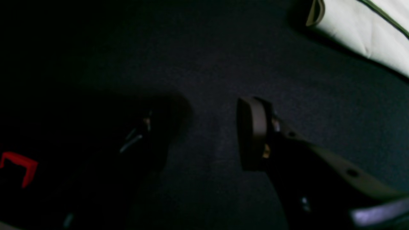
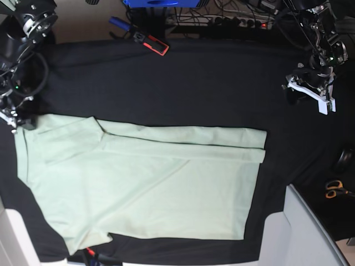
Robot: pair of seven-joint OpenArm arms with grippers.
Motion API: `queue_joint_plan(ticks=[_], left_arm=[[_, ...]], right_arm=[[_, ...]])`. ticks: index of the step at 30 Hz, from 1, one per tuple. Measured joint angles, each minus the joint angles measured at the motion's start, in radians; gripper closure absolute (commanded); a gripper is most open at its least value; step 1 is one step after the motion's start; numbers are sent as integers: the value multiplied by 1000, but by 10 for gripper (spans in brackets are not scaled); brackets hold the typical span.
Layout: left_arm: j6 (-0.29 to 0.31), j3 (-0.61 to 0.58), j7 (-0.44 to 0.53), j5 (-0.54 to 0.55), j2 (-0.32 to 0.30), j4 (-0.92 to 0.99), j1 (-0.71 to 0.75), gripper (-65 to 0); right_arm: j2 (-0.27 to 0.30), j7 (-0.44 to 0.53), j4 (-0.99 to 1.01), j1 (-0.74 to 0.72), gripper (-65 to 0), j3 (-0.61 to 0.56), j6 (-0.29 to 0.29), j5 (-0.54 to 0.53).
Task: Fold the T-shirt properly
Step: 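Move the left gripper down to the folded edge near the shoulder, then grasp the folded shirt edge with the left gripper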
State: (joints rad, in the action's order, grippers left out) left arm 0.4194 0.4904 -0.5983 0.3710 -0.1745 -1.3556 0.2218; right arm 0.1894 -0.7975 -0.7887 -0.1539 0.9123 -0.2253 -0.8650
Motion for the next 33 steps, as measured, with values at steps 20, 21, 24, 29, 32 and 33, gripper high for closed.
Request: queue_joint_plan(ticks=[20, 21, 24, 29, 32, 33], left_arm=[[0, -1, -1, 5, 38, 1, -101, -445], [1, -2, -4, 5, 48, 1, -115, -445], [0, -2, -2, 12, 78, 14, -147, -445], [0, 0, -7, 22, 122, 93, -182, -445], [1, 0, -5, 131, 124, 126, -189, -445], [0, 0, -2, 175, 119, 138, -189, -445]], right_arm=[[-5, 0, 1, 0, -3, 0, 2, 0], [-5, -1, 1, 0, -3, 0, 2, 0], [-5, 0, 1, 0, -3, 0, 2, 0], [-6, 0, 1, 0, -3, 0, 1, 0], [-5, 0, 1, 0, -3, 0, -1, 0], [-5, 0, 1, 0, -3, 0, -1, 0]])
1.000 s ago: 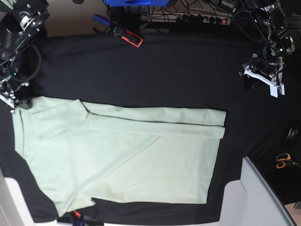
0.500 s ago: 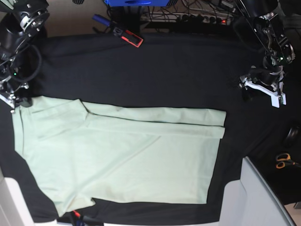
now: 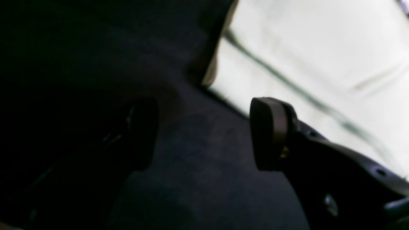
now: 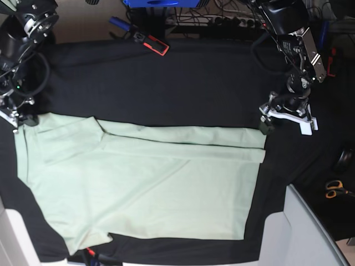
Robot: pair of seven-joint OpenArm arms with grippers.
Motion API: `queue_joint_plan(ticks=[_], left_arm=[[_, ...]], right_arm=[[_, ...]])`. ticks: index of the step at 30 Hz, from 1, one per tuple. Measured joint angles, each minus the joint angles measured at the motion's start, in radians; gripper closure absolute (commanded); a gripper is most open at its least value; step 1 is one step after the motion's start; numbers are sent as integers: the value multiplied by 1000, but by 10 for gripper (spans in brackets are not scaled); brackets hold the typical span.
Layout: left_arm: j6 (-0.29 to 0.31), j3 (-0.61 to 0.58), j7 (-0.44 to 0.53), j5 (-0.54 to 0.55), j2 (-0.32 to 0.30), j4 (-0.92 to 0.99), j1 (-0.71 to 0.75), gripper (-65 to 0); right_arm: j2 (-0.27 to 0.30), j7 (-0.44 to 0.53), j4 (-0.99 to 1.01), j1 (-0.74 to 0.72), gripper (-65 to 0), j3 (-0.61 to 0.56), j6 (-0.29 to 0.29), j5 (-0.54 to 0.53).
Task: Fold the T-shirt properly
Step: 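Grasp the folded shirt edge with the left gripper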
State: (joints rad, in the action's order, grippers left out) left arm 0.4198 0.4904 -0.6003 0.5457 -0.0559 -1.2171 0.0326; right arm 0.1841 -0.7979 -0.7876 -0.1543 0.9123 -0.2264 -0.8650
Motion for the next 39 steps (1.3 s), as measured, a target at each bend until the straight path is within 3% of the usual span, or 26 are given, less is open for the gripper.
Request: queue_joint_plan(ticks=[2, 7, 23, 28, 39], left_arm=[[-3, -3, 4, 47, -8, 25, 0, -445], [-3, -78, 2, 47, -28, 33, -12, -438], [-8, -72, 16, 58, -23, 159, -87, -433], [-108, -72, 14, 59, -22, 160, -111, -433], [-105, -79, 20, 59, -7, 234, -178, -433]], right_arm=[[0, 0, 0, 0, -3, 0, 0, 0], [0, 0, 0, 0, -3, 0, 0, 0], [0, 0, 0, 5, -3, 0, 0, 0], [-1, 0, 0, 5, -3, 0, 0, 0], [-1, 0, 0, 5, -3, 0, 0, 0]])
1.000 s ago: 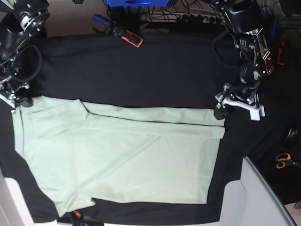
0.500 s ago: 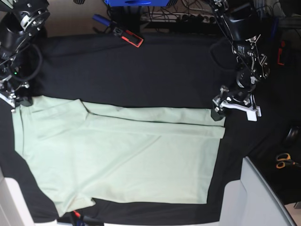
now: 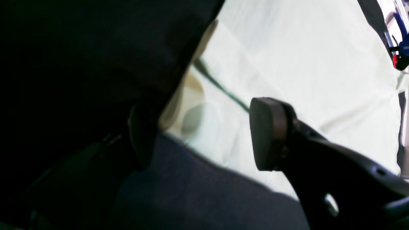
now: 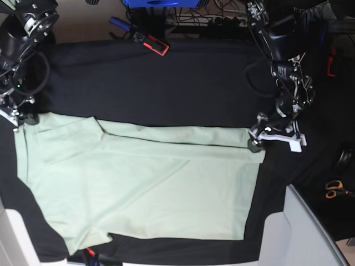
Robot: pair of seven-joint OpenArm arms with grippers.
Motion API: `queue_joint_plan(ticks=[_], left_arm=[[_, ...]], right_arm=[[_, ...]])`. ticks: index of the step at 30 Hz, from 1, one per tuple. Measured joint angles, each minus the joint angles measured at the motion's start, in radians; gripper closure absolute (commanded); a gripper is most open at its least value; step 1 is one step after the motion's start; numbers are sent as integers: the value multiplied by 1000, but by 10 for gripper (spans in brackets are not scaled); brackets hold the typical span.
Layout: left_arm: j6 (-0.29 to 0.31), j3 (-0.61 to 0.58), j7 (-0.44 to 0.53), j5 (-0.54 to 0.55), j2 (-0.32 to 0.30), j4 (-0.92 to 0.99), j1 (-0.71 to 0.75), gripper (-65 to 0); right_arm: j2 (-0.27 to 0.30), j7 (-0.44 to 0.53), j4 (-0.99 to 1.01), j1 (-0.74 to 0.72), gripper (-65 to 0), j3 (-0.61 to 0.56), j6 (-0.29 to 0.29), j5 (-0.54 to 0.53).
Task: Fold the T-shirt properly
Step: 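Grasp the folded shirt edge with the left gripper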
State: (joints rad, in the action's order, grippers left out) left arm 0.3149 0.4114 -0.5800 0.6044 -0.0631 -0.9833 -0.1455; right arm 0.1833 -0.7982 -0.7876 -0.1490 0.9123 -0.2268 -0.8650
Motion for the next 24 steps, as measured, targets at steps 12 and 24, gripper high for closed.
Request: queue_joint_plan(ticks=[12, 24], left_arm=[[2, 0, 4, 5, 4, 61, -18, -91], [-1, 7, -2, 2, 4, 63, -15, 0]], right_arm=[[1, -1, 0, 0, -3, 0, 0, 0], [1, -1, 0, 0, -3, 0, 0, 0]])
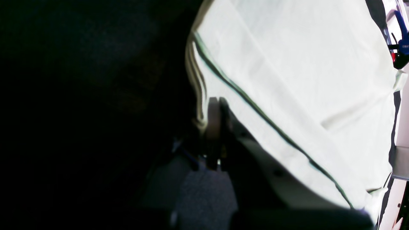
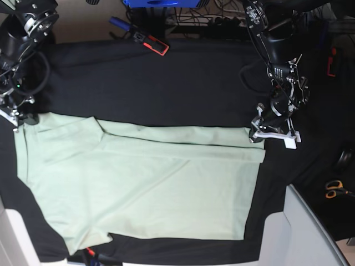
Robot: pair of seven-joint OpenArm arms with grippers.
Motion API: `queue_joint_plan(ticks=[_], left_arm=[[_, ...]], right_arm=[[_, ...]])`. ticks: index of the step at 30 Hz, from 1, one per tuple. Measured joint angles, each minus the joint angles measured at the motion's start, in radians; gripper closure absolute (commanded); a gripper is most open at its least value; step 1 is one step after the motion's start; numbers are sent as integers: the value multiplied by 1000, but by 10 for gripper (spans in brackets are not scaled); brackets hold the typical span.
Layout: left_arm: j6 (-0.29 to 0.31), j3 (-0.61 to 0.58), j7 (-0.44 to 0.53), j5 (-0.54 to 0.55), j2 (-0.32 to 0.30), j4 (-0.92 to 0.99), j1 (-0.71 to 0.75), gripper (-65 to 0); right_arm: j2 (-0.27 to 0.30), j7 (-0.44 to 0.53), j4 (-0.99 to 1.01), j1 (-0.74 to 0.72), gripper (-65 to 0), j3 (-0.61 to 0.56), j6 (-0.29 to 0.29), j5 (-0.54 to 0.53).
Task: Fold the T-shirt properly
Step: 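Grasp the folded shirt edge with the left gripper, then pull the grasped edge back toward the collar with both grippers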
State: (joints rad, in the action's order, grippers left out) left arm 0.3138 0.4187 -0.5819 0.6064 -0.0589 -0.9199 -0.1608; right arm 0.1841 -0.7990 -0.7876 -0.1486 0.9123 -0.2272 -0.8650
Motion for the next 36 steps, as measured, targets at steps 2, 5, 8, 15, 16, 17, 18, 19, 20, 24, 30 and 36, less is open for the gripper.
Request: queue_joint_plan(ticks=[2, 5, 8, 15, 16, 17, 18, 19, 20, 24, 30, 36], left_arm=[[0, 0, -1, 0, -1, 0, 1, 0], [0, 0, -1, 2, -3, -2, 7, 0], [1, -2, 2, 4, -5, -14, 26, 0], [1, -8, -24, -4, -13, -195, 153, 0], [0, -9, -24, -2, -13, -214, 168, 0], [2, -7, -24, 0, -13, -227, 182, 0], [4, -7, -24, -2, -13, -235, 196, 0], [4, -8, -24, -2, -13, -243, 211, 0], [4, -7, -23, -2, -12, -251, 228, 0], [3, -10, -24, -1, -11, -308, 303, 0], [4, -7, -24, 2, -5, -422, 420, 0], [5, -6, -24, 3, -5, -494, 497, 0]], right_arm=[[0, 0, 0, 0, -3, 0, 0, 0], [0, 0, 0, 0, -1, 0, 0, 0], [1, -30, 0, 0, -1, 5, 0, 0], [-6, -62, -114, 35, -1, 5, -6, 0], [-8, -66, -143, 43, -1, 3, -6, -1], [-6, -68, -164, 53, -1, 3, -8, -2], [-5, -68, -173, 58, -1, 4, -7, -3], [-5, -75, -175, 58, -1, 6, -6, -4], [-5, -87, -177, 59, -1, 7, -6, -3], [-8, -103, -179, 87, -1, 6, -8, -5], [-8, -108, -180, 137, -1, 8, -8, -5], [-8, -111, -181, 199, -1, 8, -42, -12]])
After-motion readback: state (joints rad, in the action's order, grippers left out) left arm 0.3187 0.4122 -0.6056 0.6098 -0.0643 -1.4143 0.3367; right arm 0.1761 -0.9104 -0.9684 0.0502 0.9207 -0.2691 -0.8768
